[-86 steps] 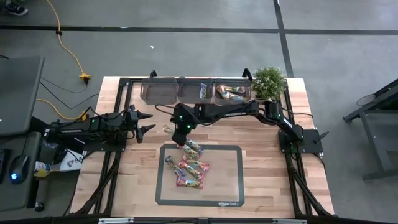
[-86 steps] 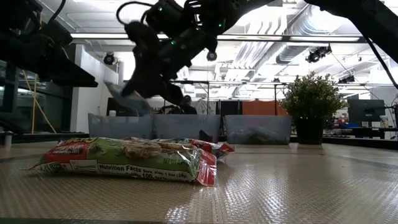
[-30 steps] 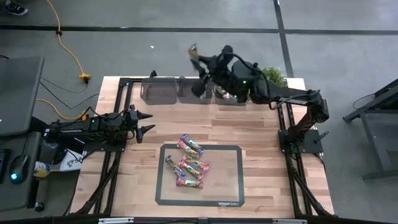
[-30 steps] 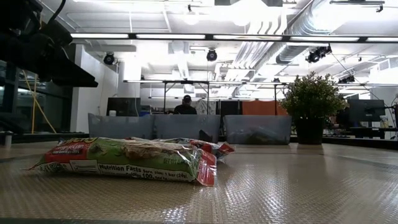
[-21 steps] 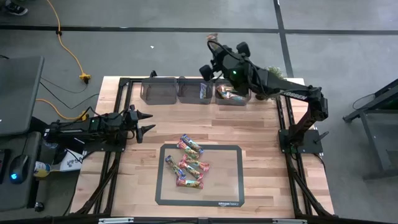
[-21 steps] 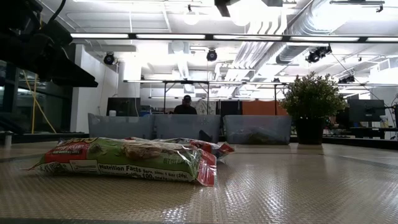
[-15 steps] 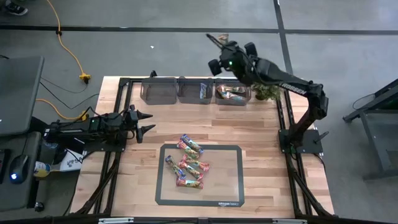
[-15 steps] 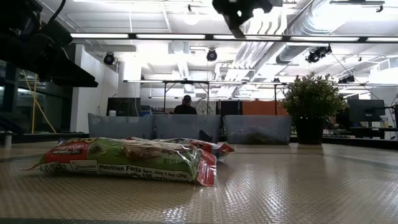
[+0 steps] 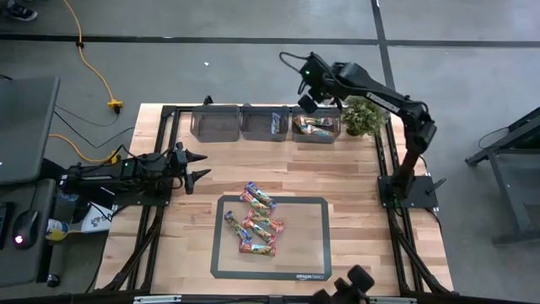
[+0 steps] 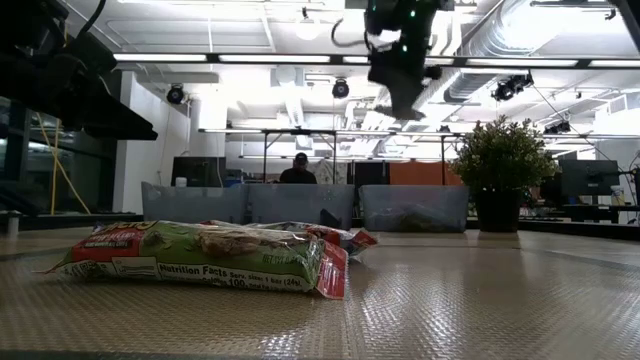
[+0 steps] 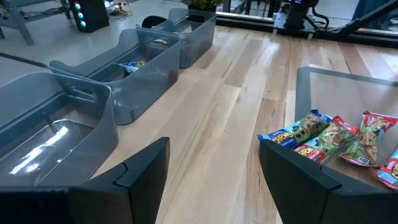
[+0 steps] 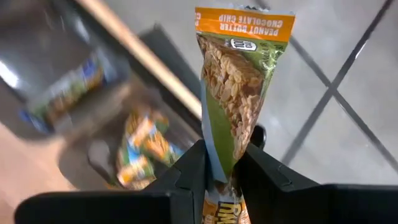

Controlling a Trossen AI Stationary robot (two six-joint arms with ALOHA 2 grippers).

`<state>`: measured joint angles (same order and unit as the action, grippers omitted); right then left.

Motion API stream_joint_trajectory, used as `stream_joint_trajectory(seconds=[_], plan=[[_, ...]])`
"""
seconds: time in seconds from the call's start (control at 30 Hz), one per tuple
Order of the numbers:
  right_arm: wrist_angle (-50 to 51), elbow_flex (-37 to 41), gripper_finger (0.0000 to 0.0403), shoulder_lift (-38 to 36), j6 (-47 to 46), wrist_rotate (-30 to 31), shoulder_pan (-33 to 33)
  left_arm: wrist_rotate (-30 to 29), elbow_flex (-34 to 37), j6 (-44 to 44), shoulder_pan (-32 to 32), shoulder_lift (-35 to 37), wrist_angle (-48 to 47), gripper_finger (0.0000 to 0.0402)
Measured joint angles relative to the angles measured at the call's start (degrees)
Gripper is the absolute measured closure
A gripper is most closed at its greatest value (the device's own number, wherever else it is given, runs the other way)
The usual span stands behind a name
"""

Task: Pick and place Granola Bars by type
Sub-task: Put the yellow granola bar into the right black bin

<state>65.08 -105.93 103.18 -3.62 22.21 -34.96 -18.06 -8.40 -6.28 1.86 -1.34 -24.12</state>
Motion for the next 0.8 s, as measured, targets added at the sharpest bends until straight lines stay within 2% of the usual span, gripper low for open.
stream_joint_trajectory(seconds=[0.4,0.67,0.8], plan=[[6.9,0.0,0.0329,8.0,15.7,-1.7,-2.3,0.0,0.0,0.0,0.0,0.0,0.0,0.0159],[7.5,0.0,0.0329,11.2,27.6,-3.6,-2.3,0.0,0.0,0.0,0.0,0.0,0.0,0.0159],[8.9,0.0,0.0329,12.5,32.7,-6.2,-2.3,0.0,0.0,0.0,0.0,0.0,0.0,0.0159]])
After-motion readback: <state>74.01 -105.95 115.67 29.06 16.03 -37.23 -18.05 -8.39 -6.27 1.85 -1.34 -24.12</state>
